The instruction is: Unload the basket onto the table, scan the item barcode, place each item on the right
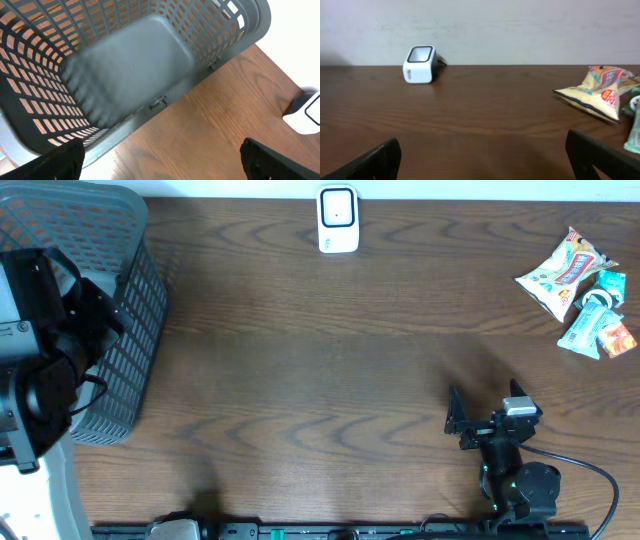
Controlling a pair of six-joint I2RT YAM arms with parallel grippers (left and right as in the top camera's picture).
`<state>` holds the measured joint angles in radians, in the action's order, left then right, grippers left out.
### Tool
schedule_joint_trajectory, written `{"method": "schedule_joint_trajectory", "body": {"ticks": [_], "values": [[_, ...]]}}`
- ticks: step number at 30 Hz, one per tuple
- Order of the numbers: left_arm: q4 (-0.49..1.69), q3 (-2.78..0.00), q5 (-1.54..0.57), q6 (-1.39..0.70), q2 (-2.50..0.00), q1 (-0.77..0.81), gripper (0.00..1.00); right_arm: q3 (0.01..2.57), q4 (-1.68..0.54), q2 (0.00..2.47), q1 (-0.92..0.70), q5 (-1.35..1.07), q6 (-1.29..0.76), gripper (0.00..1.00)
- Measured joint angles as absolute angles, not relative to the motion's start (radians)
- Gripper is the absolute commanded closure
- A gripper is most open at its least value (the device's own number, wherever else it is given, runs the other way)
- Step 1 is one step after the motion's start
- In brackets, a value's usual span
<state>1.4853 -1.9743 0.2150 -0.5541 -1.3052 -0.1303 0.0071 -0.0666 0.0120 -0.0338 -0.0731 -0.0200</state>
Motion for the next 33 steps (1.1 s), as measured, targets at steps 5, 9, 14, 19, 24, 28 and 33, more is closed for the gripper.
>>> {"method": "schedule_joint_trajectory", "body": {"ticks": [5, 9, 14, 19, 24, 28, 33], "values": [[1.485, -1.974, 0.215, -0.554, -1.306, -0.13, 0.02, 0.007, -0.068, 0.012, -0.034, -0.07, 0.004, 0.01], [1.485, -1.974, 0.215, -0.554, -1.305, -0.13, 0.02, 0.007, -0.068, 0.012, -0.034, -0.067, 0.012, 0.01], [1.485, -1.974, 0.215, -0.554, -1.306, -0.13, 0.02, 0.007, -0.07, 0.012, -0.034, -0.057, 0.012, 0.01], [1.485, -1.974, 0.215, -0.554, -1.306, -0.13, 0.02, 0.007, -0.071, 0.012, -0.034, -0.042, 0.008, 0.01], [1.485, -1.974, 0.215, -0.554, -1.306, -0.13, 0.02, 0.007, -0.071, 0.012, -0.031, -0.03, 0.008, 0.01], [1.485, -1.974, 0.215, -0.554, -1.306, -0.13, 0.02, 0.007, -0.072, 0.012, -0.021, -0.026, -0.007, 0.01], [1.485, -1.974, 0.215, -0.554, -1.306, -0.13, 0.02, 0.007, -0.072, 0.013, -0.021, -0.026, -0.027, 0.01]]}}
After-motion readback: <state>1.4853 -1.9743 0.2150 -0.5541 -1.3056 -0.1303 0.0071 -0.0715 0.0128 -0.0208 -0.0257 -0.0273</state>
